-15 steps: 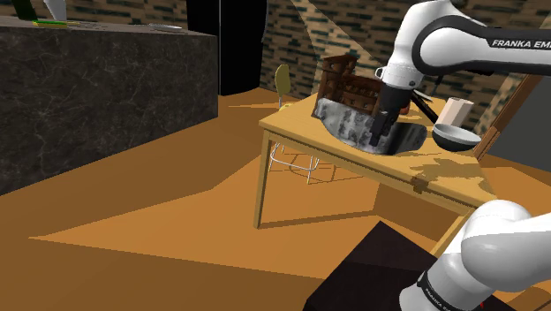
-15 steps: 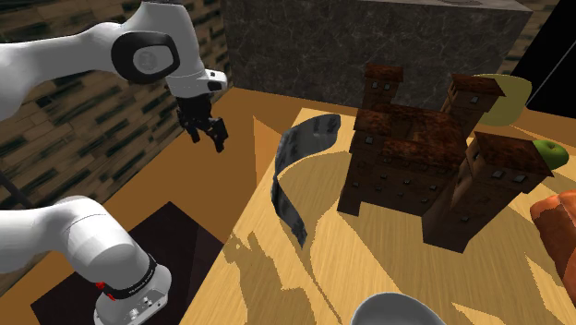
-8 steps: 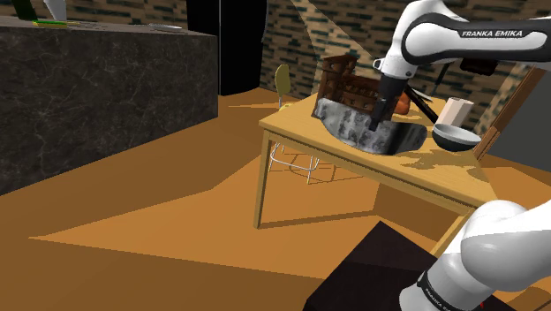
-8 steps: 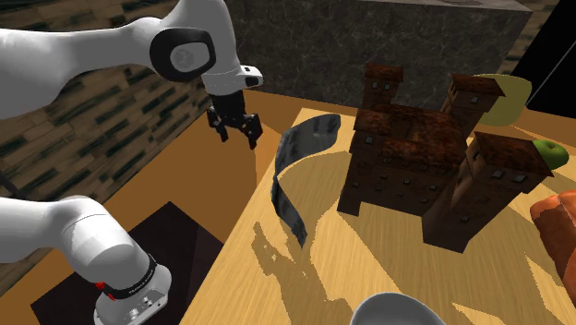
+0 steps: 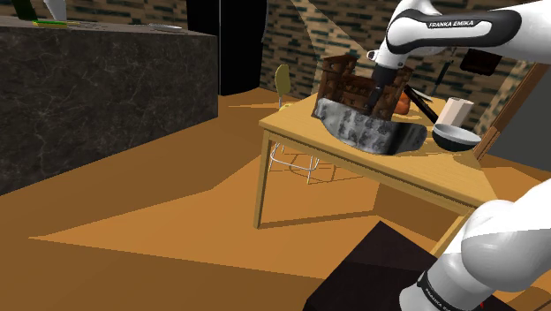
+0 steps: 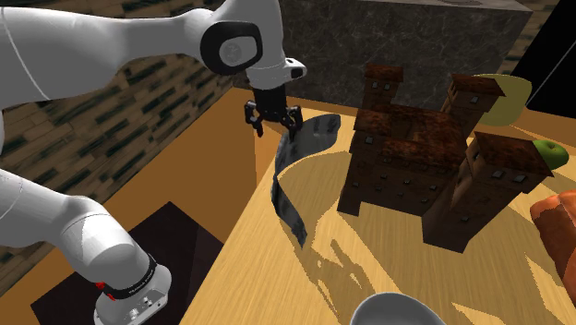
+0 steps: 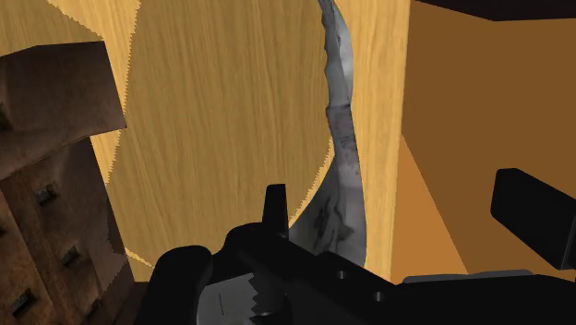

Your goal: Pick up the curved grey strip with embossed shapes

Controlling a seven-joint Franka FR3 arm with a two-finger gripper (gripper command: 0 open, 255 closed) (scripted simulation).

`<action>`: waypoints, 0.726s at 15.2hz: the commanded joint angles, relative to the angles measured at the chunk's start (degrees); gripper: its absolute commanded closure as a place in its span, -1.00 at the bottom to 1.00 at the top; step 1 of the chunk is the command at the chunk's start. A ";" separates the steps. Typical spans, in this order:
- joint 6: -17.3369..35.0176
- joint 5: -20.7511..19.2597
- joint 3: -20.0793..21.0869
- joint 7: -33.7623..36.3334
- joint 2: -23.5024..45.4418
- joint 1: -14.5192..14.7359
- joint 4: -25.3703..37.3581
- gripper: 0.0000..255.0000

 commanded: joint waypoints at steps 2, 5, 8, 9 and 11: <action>1.36 0.76 -1.49 -2.97 2.72 -0.07 1.79 -1.00; 3.67 0.63 -1.59 -2.84 2.58 -0.16 -0.65 -1.00; 6.42 0.51 -1.74 -2.73 2.57 -0.25 -3.41 -1.00; 6.42 0.51 -1.74 -2.73 2.56 -0.25 -3.42 -1.00; 6.33 0.50 -1.71 -2.68 2.54 -0.24 -3.36 1.00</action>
